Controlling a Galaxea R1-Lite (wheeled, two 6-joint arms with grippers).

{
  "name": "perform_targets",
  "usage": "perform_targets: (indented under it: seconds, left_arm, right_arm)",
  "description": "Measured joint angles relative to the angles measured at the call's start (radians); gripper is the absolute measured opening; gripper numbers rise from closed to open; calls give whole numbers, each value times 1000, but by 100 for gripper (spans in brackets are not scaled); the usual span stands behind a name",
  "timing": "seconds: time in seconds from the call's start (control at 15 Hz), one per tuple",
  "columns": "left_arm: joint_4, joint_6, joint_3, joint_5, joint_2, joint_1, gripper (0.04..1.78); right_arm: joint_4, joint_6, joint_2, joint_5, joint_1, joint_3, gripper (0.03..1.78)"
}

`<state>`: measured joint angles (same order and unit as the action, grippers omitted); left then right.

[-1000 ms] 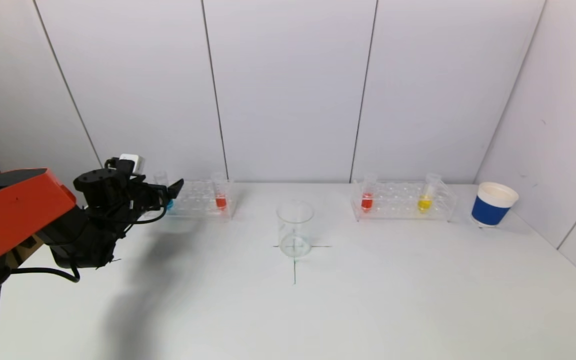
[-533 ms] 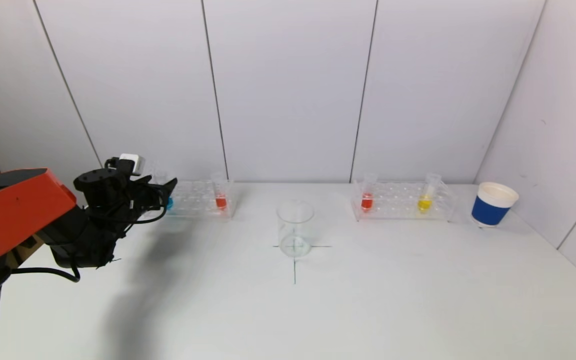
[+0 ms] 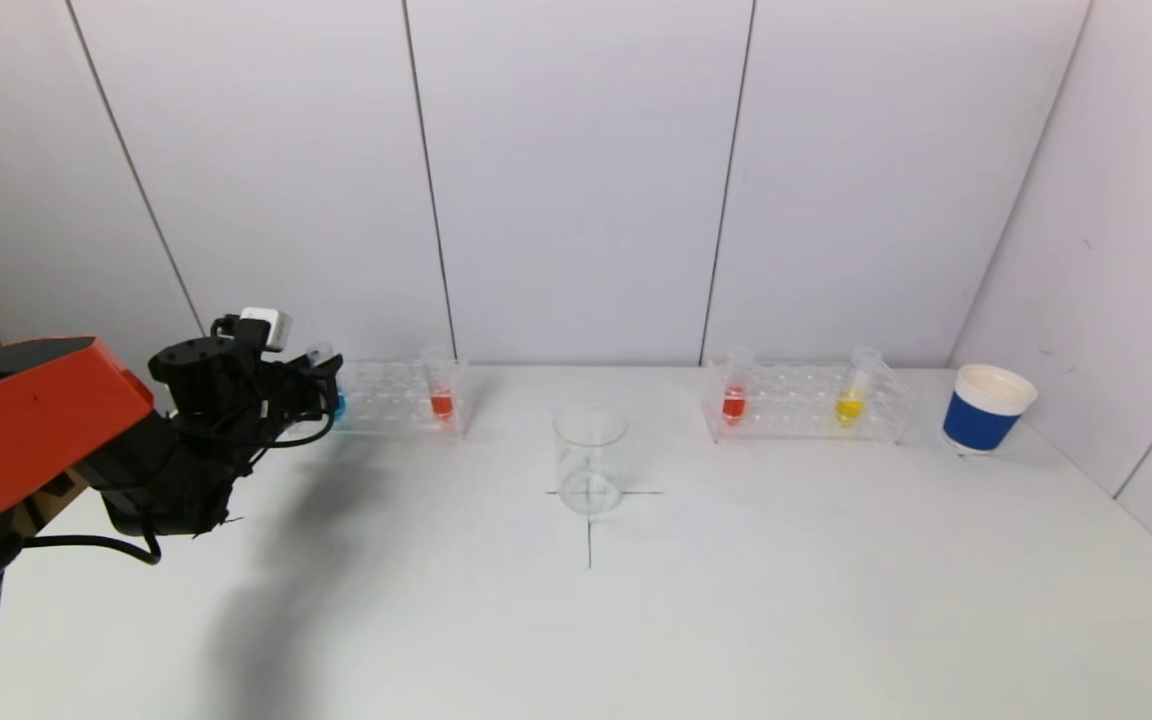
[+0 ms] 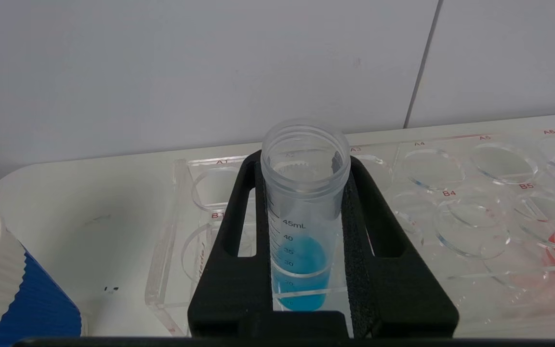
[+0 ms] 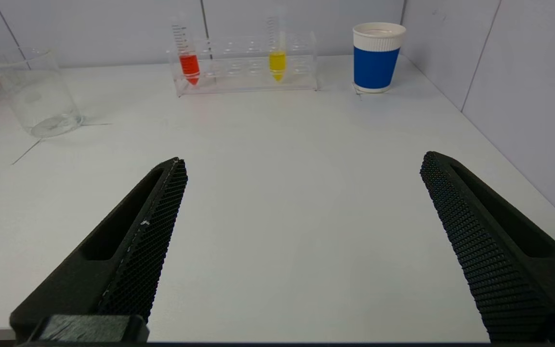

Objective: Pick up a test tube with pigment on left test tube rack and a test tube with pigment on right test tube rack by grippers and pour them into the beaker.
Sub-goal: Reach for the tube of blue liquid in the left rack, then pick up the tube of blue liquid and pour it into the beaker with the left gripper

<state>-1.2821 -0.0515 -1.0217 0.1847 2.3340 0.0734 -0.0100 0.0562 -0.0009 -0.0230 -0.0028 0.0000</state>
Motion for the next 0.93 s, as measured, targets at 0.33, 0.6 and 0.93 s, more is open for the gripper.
perform_targets:
  seconds: [0.33, 0.6, 0.93]
  left_arm:
    - [0, 0, 0, 0, 0, 0, 44]
    - [0, 1, 0, -1, -1, 0, 44]
    - [29, 3, -4, -10, -30, 0, 44]
  right_arm:
    - [0, 0, 0, 0, 0, 0, 176]
    - [0, 0, 0, 0, 0, 0, 176]
    - [0, 0, 0, 0, 0, 0, 176]
